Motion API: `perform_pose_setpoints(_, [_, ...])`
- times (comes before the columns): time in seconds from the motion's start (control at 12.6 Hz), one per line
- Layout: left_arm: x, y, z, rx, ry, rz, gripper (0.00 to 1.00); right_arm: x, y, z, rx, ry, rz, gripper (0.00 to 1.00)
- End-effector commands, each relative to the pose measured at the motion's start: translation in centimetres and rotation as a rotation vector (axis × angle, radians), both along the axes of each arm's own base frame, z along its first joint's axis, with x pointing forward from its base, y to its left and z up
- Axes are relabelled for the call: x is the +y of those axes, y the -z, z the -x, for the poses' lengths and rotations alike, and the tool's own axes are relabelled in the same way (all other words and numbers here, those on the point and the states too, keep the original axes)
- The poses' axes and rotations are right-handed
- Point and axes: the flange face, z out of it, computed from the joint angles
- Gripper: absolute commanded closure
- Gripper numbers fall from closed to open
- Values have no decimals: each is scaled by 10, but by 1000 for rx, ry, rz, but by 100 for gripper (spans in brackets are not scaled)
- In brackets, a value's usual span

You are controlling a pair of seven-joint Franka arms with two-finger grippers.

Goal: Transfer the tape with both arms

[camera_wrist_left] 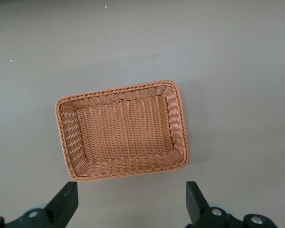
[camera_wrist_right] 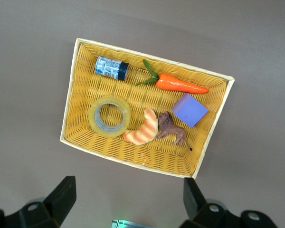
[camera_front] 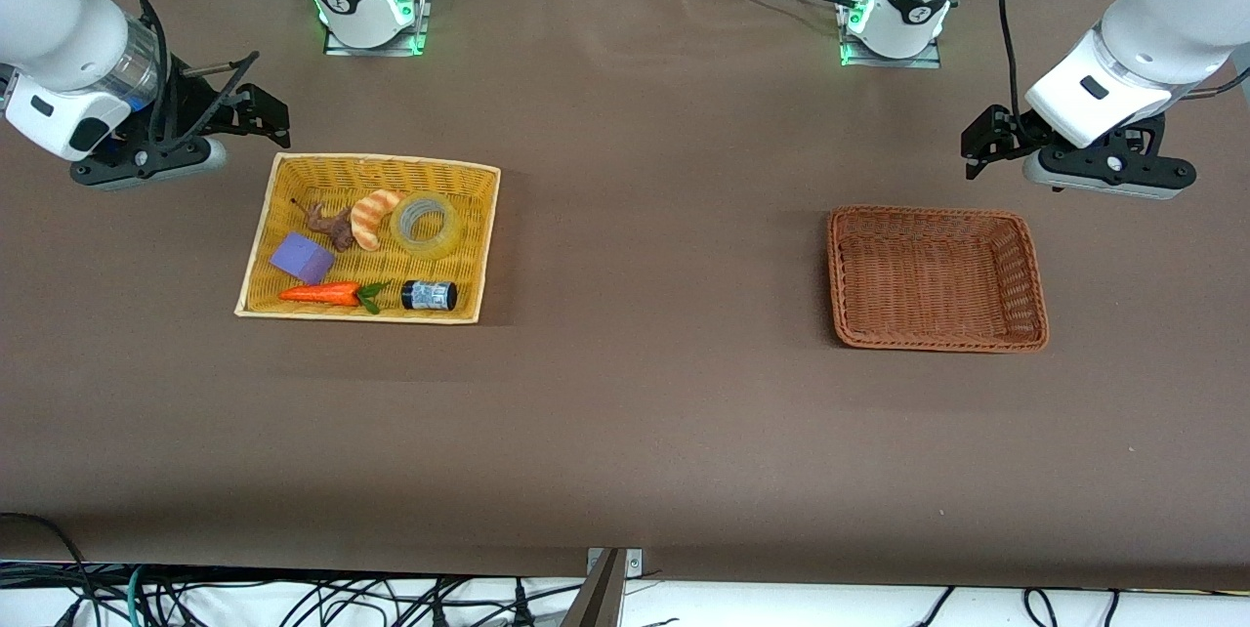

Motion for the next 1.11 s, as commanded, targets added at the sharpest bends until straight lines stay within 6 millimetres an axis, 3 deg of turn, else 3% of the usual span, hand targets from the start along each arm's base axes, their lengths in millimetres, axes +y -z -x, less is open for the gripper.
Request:
perform_pose_setpoints(0.0, [-4, -6, -1, 17, 1, 15, 0, -2, -2, 2, 6, -14, 9, 0])
perform_pose_setpoints(1.03, [-9, -6, 1, 45, 9, 11, 0, -2, 5, 3, 18, -12, 14, 0])
